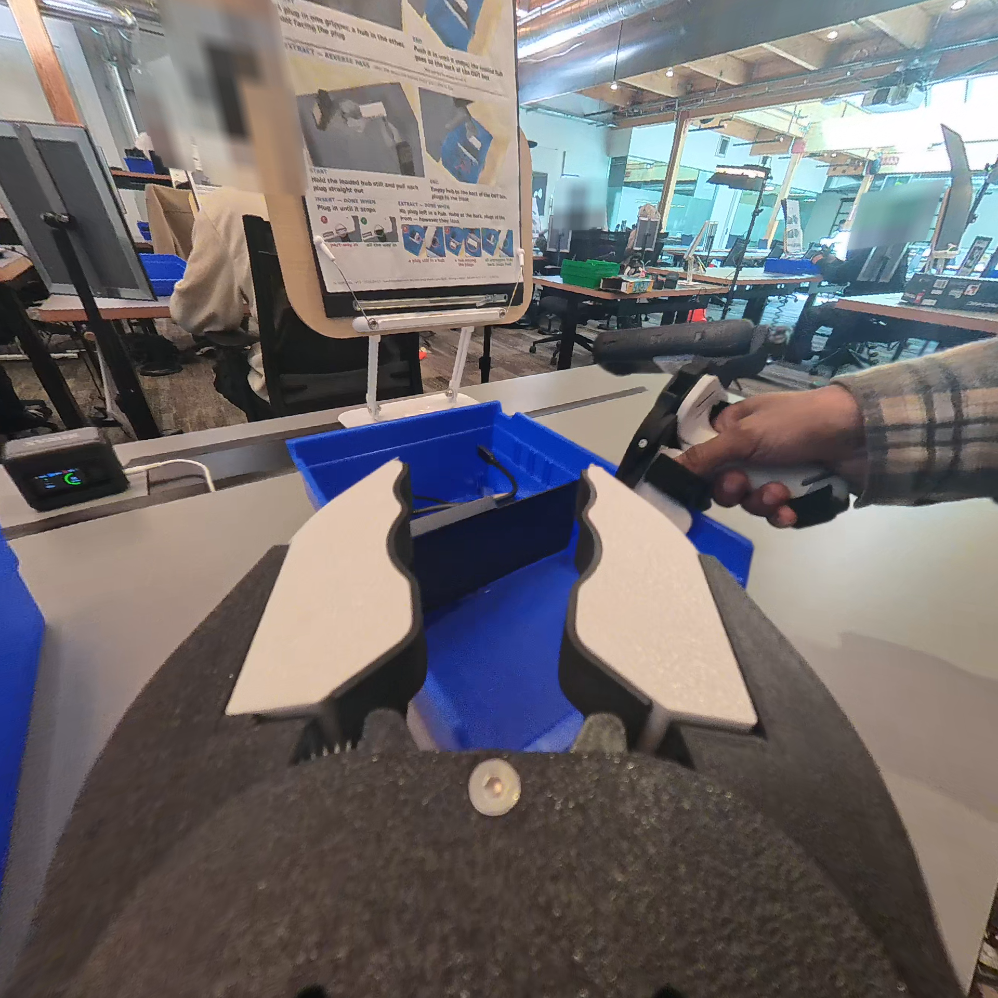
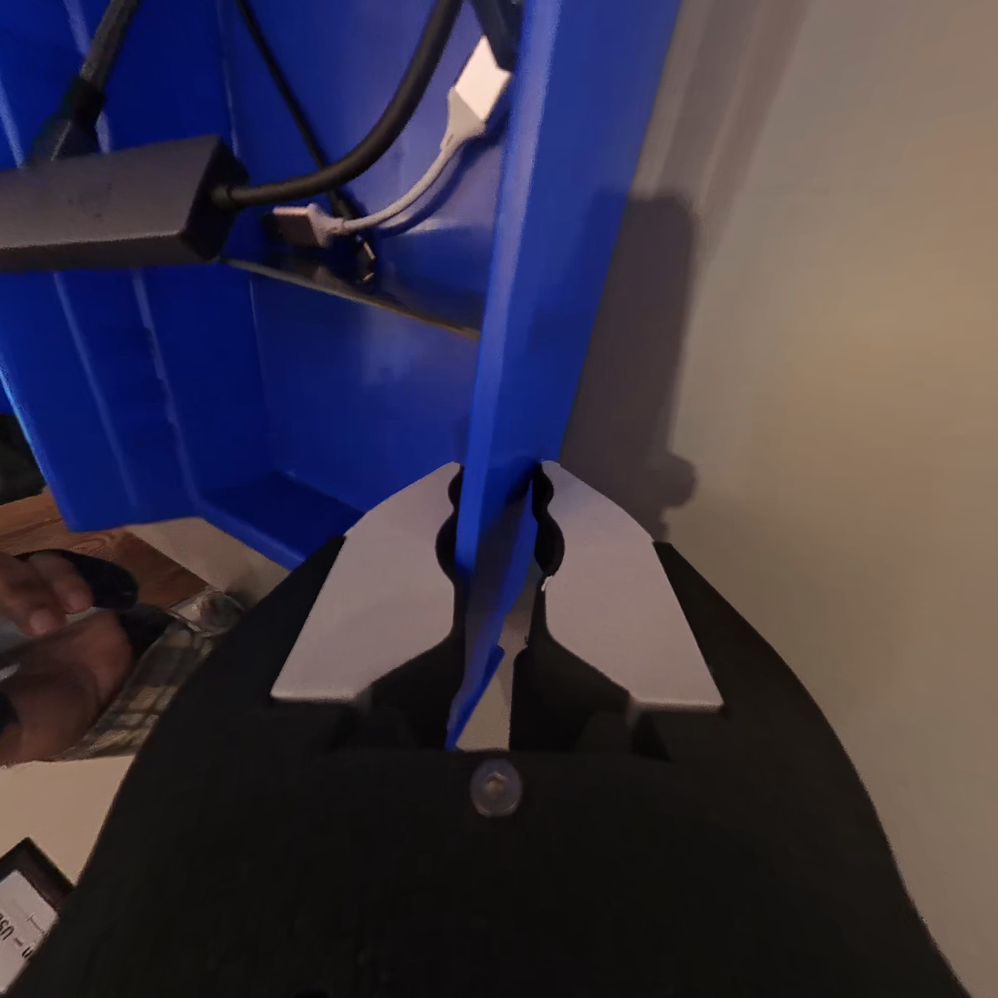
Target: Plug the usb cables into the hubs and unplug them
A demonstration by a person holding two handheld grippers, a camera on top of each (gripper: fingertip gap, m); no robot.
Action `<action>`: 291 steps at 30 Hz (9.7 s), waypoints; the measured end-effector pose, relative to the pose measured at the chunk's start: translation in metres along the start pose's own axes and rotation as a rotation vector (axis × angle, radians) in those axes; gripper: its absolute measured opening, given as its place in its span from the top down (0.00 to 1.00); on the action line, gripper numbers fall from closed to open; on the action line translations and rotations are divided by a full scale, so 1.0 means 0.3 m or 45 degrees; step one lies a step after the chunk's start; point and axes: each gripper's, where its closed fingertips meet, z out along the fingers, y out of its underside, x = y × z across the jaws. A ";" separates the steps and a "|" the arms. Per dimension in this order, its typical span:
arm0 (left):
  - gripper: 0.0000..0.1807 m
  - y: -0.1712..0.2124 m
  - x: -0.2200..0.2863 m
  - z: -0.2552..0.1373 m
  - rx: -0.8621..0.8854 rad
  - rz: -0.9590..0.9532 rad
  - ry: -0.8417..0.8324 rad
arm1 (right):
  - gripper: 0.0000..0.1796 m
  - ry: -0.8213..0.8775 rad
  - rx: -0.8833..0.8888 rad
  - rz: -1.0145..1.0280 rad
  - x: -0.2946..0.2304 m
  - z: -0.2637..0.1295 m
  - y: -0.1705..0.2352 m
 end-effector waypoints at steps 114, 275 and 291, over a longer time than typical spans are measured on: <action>0.97 0.328 0.586 0.941 -1.578 0.075 0.486 | 0.62 -0.049 1.202 -0.579 0.737 -0.898 0.526; 0.55 0.358 0.011 0.487 -0.648 0.057 0.194 | 0.96 0.558 0.178 -0.079 1.305 -0.800 0.029; 0.55 0.350 0.017 0.489 -0.633 0.061 0.186 | 0.42 0.315 0.333 0.396 1.230 -0.877 -0.035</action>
